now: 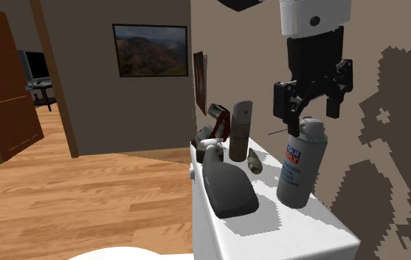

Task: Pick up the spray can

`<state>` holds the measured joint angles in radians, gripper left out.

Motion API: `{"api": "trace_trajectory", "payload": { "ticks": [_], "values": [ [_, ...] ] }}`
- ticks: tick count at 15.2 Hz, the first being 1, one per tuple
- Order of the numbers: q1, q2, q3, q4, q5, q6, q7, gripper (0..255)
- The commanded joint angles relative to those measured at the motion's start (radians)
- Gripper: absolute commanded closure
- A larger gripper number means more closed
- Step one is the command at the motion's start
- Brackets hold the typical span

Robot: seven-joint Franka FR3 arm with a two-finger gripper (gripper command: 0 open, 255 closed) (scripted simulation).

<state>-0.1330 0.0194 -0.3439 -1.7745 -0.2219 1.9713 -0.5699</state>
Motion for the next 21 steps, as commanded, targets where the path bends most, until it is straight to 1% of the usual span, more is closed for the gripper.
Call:
{"api": "trace_trajectory", "payload": {
  "ticks": [1, 3, 4, 13, 21],
  "values": [
    [0.0, -0.002, 0.0, -0.031, -0.004, 0.029, 0.008, 0],
    [0.0, -0.002, 0.0, -0.038, -0.004, 0.036, 0.009, 0],
    [0.0, -0.001, 0.0, -0.037, -0.004, 0.036, 0.009, 255],
    [0.0, -0.001, 0.0, -0.038, -0.004, 0.036, 0.009, 255],
    [0.002, -0.001, 0.002, 0.069, 0.005, -0.068, -0.013, 255]
  ]
}}
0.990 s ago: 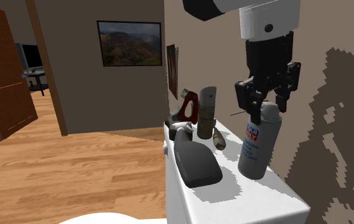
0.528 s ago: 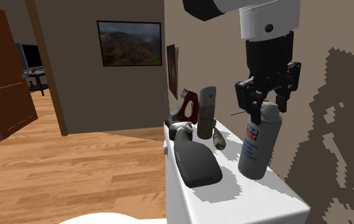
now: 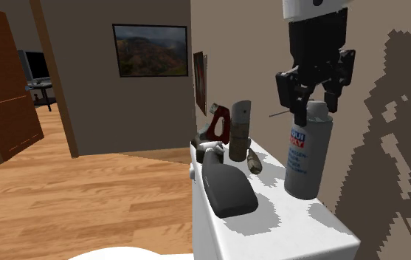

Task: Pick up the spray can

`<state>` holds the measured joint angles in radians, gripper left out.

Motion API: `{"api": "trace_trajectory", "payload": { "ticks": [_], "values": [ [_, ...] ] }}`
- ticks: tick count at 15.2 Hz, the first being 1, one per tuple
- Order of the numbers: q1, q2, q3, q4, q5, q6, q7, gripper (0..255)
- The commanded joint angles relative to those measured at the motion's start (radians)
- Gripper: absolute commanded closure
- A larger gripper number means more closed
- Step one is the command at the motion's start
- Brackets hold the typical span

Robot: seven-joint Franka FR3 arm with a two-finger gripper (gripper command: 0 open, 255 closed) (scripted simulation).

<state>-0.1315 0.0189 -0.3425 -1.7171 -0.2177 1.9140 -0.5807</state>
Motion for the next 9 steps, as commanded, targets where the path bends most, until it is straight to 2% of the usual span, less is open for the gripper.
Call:
{"api": "trace_trajectory", "payload": {
  "ticks": [1, 7, 9],
  "values": [
    [0.0, 0.001, 0.0, 0.026, 0.002, -0.024, -0.005, 255],
    [0.0, 0.013, 0.0, 0.121, 0.011, -0.105, -0.024, 255],
    [0.0, 0.014, 0.0, 0.124, 0.012, -0.107, -0.024, 255]
  ]
}}
